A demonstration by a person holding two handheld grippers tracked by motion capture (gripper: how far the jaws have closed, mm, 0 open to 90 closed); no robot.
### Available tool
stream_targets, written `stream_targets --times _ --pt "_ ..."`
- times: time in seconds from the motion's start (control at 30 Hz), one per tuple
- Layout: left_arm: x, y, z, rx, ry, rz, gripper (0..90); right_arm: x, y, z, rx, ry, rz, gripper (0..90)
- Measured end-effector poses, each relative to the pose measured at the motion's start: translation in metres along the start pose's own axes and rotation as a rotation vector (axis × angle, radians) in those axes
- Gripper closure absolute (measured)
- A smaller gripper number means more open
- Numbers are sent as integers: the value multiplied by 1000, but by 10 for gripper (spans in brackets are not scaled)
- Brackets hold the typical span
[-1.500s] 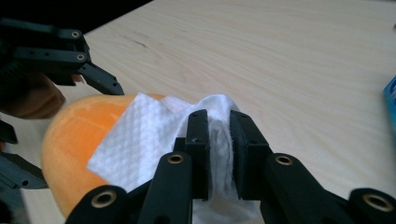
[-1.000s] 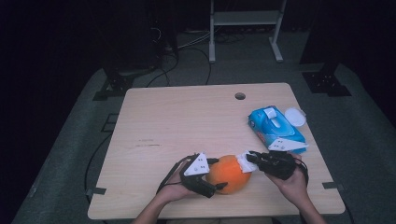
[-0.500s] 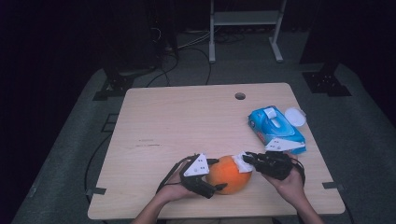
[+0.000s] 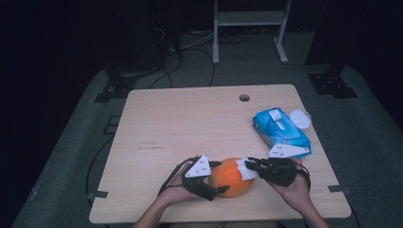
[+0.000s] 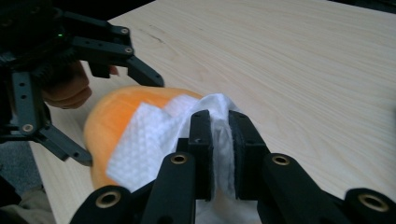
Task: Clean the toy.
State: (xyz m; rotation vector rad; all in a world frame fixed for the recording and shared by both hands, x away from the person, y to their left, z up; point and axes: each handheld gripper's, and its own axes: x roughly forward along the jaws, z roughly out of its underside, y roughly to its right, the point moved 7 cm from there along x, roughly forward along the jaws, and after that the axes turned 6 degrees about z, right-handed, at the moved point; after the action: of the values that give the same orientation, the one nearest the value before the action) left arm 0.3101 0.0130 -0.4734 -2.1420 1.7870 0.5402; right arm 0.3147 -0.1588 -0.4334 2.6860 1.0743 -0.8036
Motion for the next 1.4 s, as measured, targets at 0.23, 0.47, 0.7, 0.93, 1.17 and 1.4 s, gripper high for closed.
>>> stream_targets --times 0.23,0.47,0.7,0.93,1.17,1.4 --pt "-6 -10 6 -73 21 10 169 -1 32 15 82 -22 53 796" --pt "0 -7 0 -82 13 -11 168 2 6 1 36 4 6 800" --pt "-4 -10 -2 -98 60 12 110 4 -3 -3 0 15 -12 795" --pt "9 -12 4 -155 81 75 105 3 18 5 68 10 -2 790" --pt "-11 -6 -25 -155 144 60 310 -4 12 -4 61 29 10 817" --pt "-15 -6 -25 -180 94 22 312 9 7 -1 112 8 -42 815"
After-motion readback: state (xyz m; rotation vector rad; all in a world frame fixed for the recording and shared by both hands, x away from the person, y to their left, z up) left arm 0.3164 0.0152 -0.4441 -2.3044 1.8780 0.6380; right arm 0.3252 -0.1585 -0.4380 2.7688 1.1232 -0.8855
